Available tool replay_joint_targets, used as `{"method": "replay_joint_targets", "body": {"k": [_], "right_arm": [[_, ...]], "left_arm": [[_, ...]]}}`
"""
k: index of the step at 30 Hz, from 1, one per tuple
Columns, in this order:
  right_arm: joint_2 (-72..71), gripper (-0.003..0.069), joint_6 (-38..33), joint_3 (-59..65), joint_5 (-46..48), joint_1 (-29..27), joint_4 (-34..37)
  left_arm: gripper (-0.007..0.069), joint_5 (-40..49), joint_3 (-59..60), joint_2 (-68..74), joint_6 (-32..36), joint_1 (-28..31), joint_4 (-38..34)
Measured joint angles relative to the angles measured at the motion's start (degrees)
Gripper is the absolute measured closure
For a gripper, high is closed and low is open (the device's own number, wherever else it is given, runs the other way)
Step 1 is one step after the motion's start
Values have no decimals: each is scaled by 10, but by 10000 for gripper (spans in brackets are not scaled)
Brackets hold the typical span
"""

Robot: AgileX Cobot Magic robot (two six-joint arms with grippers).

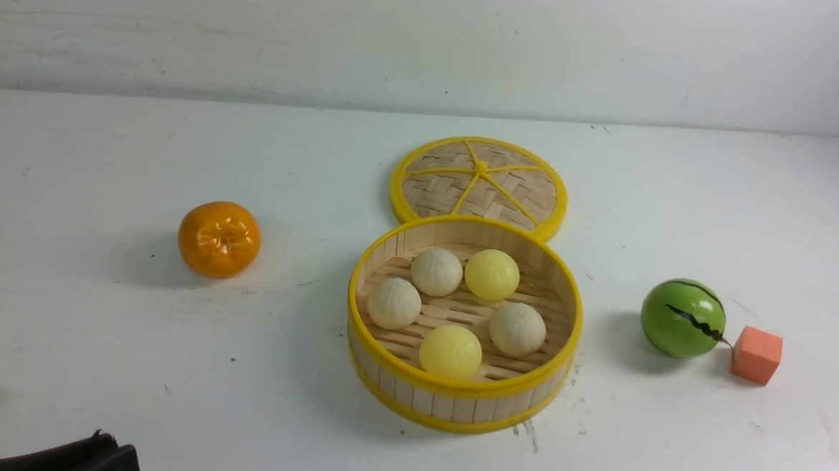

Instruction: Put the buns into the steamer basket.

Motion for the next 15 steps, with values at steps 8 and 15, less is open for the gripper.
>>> {"method": "replay_joint_targets", "body": {"k": [8, 15], "right_arm": [[-269, 676, -107, 229, -248, -140, 9], [-537, 676, -120, 552, -477, -177, 12]], "left_arm": [[475, 0, 0, 0, 0, 0, 0], [466, 0, 0, 0, 0, 0, 0]]}}
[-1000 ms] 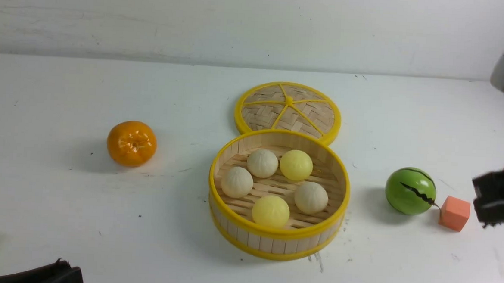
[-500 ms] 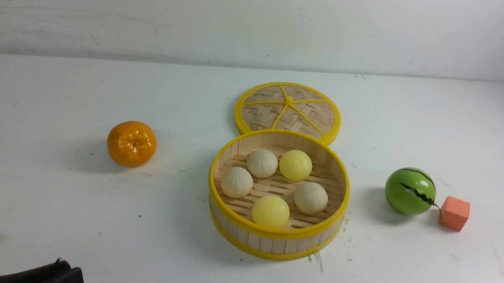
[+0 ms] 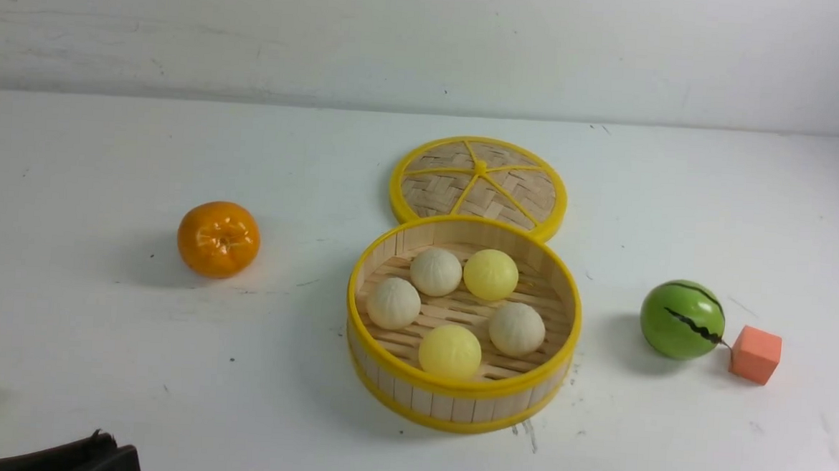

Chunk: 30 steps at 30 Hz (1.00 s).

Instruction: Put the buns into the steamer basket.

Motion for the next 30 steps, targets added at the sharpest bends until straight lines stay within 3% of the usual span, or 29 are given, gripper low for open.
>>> {"method": "replay_joint_targets", "body": {"k": [3, 30], "right_arm": [[-18, 676, 0, 55, -1, 0, 0], [-19, 659, 0, 56, -7, 0, 2]], "left_arm": [[461, 2, 0, 0, 0, 0, 0], [442, 9, 0, 0, 0, 0, 0]]}}
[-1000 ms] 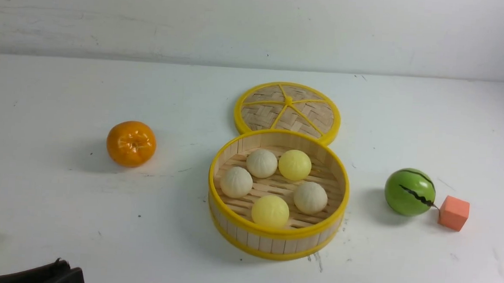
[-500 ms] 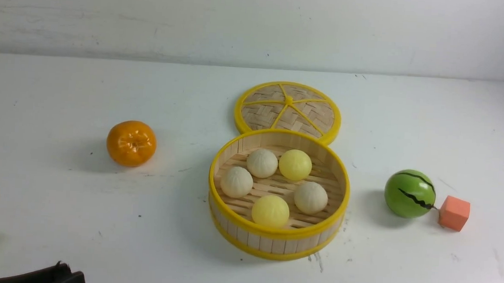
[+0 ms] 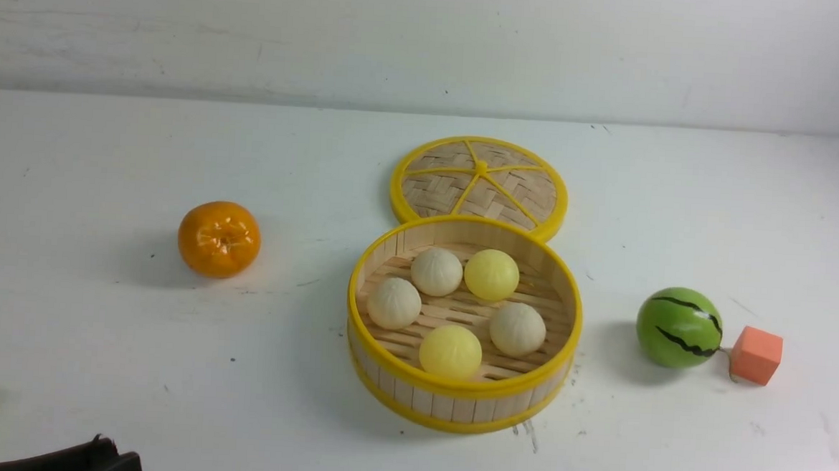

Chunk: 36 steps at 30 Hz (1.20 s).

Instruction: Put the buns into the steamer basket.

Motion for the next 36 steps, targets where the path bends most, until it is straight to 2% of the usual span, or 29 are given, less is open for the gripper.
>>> {"method": "replay_joint_targets", "body": {"k": [5, 9, 13, 14, 15, 16, 17, 18, 21, 23, 26, 28, 31, 36], "right_arm": [[0, 656, 0, 0, 0, 0, 1], [0, 652, 0, 0, 0, 0, 1], [0, 647, -2, 0, -1, 0, 1], [0, 645, -2, 0, -1, 0, 1], [0, 644, -2, 0, -1, 0, 1], [0, 644, -2, 0, -1, 0, 1], [0, 641, -2, 0, -1, 0, 1], [0, 641, -2, 0, -1, 0, 1], [0, 637, -4, 0, -1, 0, 1], [0, 636, -4, 0, -1, 0, 1], [0, 632, -6, 0, -2, 0, 2], [0, 633, -7, 0, -2, 0, 2], [0, 628, -7, 0, -2, 0, 2], [0, 627, -7, 1, -2, 0, 2]], "left_arm": [[442, -1, 0, 0, 1, 0, 0], [439, -54, 3, -1, 9, 4, 11], [456, -107, 10, -27, -2, 56, 14], [488, -107, 13, -54, -15, 90, 20], [500, -105, 14, -58, -17, 95, 24], [519, -96, 16, -74, -25, 117, 30], [587, -70, 23, -107, -45, 164, 57], [617, -53, 29, -124, -52, 178, 67], [638, 6, 72, -180, -96, 227, 109], [638, 20, 96, -191, -117, 237, 118], [638, 103, 124, -196, -168, 241, 131], [638, 121, 127, -196, -188, 241, 133], [638, 121, 127, -196, -218, 241, 135], [638, 121, 127, -196, -232, 241, 135]]}}
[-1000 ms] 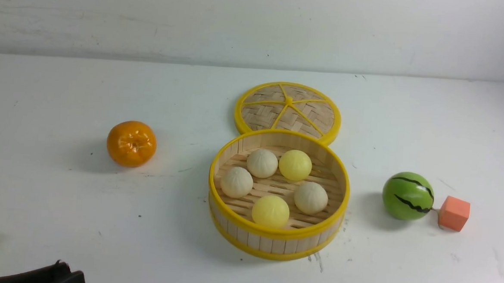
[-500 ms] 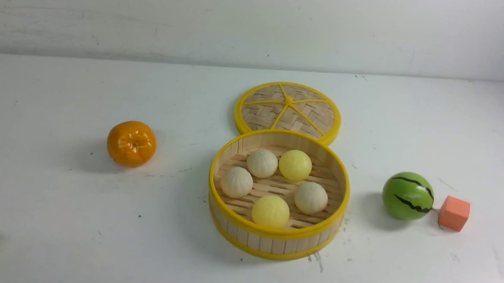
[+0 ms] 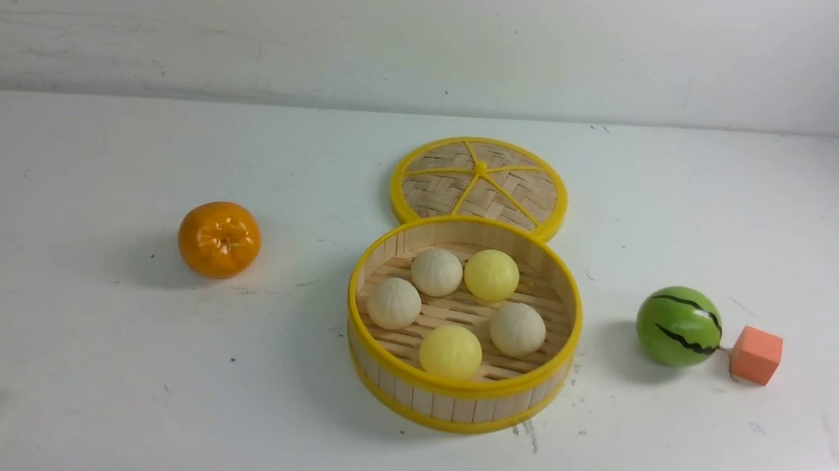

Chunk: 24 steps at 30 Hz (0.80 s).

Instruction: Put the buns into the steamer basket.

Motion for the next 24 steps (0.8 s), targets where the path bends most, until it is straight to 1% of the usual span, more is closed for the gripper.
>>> {"method": "replay_joint_targets", "body": {"k": [24], "right_arm": [[0, 592, 0, 0, 0, 0, 0]], "left_arm": [[638, 0, 0, 0, -3, 0, 2]]}}
